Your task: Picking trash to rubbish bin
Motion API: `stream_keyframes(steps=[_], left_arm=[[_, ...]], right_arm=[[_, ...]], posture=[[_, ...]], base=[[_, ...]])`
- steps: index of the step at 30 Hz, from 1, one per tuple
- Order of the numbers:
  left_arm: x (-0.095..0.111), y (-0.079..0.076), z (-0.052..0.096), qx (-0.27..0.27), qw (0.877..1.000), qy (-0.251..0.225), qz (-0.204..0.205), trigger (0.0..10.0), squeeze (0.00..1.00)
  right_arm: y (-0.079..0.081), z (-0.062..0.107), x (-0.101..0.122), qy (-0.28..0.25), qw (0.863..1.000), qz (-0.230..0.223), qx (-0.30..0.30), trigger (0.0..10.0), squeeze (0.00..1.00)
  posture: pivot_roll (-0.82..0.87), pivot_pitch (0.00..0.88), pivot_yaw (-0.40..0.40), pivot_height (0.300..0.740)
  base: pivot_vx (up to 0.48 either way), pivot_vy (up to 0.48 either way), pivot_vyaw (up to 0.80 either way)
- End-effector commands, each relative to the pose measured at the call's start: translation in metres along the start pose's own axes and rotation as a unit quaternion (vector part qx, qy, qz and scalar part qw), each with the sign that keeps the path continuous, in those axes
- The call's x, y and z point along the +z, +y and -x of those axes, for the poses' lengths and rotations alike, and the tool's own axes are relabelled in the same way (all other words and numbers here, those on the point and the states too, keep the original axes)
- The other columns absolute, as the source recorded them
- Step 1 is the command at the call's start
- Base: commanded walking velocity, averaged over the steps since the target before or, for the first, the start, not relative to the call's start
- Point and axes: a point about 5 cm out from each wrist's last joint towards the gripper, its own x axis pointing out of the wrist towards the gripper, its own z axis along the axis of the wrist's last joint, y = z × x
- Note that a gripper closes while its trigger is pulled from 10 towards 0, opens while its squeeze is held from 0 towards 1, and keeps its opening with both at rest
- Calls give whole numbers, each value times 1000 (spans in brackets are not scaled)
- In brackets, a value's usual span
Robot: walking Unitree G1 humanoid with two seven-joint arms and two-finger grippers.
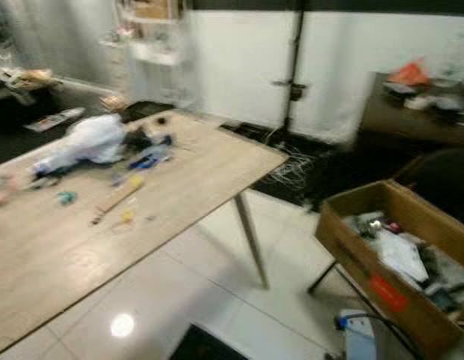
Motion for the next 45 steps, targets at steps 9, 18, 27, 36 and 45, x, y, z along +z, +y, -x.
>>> stream_keyframes(steps=[9,18,27,36,45], left_arm=[[-17,-6,1,-12,999,33,3,10000,0],[-18,-7,1,-16,999,34,3,10000,0],[-18,-10,0,-17,999,34,6,10000,0],[-20,-11,0,-16,999,39,1,10000,0],[-20,-9,1,-12,999,36,0,10000,0]], right_arm=[[12,-4,52,-93,995,18,18,10000,0],[24,0,115,-202,977,-11,61,10000,0],[54,12,163,-288,947,-14,140,10000,0],[83,19,178,-311,927,-10,211,10000,0],[118,27,175,-321,899,-17,296,10000,0]], posture=[[-100,65,3,740],[-107,77,8,740],[-103,80,1,740],[-99,79,-5,740],[-89,82,-2,740]], base=[[0,0,774],[0,0,772],[0,0,769],[0,0,767],[0,0,765]])
